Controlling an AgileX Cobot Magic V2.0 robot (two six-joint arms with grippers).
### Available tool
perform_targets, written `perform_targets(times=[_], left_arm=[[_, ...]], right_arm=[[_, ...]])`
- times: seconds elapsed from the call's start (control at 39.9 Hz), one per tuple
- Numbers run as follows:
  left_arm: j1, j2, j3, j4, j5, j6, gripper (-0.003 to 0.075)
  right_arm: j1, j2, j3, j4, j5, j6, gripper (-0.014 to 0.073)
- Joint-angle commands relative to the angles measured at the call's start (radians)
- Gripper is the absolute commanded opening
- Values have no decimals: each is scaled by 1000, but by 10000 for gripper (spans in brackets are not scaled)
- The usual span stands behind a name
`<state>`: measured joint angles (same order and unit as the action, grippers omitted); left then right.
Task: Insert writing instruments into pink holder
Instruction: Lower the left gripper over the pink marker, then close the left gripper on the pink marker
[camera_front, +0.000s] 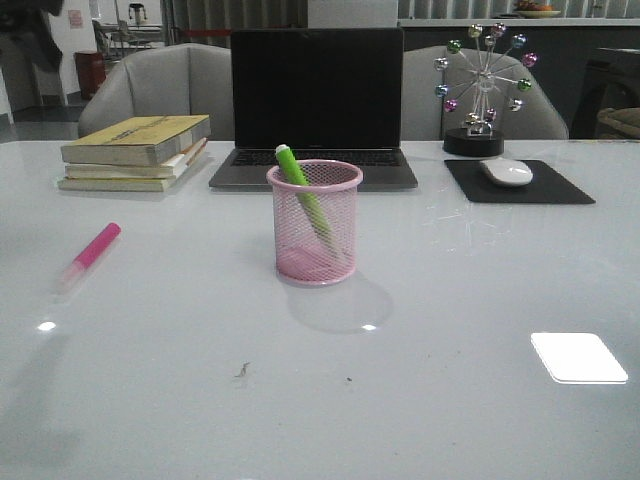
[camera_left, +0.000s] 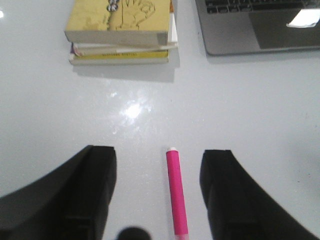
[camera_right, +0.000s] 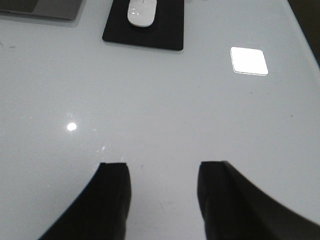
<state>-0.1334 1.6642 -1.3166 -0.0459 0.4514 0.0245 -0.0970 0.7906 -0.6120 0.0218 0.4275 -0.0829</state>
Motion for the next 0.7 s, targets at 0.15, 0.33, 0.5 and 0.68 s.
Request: perform_targets(times=[0.15, 0.33, 0.5, 0.68], left_arm=[[-6, 223, -288, -68, 210, -1, 437], [-6, 333, -341, -150, 277, -1, 437], [-6, 391, -341, -165, 314, -1, 437], [-6, 425, -341, -165, 334, -1, 437]], right_arm=[[-8, -5, -29, -1, -66, 1, 426], [-8, -5, -29, -1, -64, 1, 426], [-8, -5, -29, -1, -60, 1, 426], [-8, -5, -29, -1, -60, 1, 426]])
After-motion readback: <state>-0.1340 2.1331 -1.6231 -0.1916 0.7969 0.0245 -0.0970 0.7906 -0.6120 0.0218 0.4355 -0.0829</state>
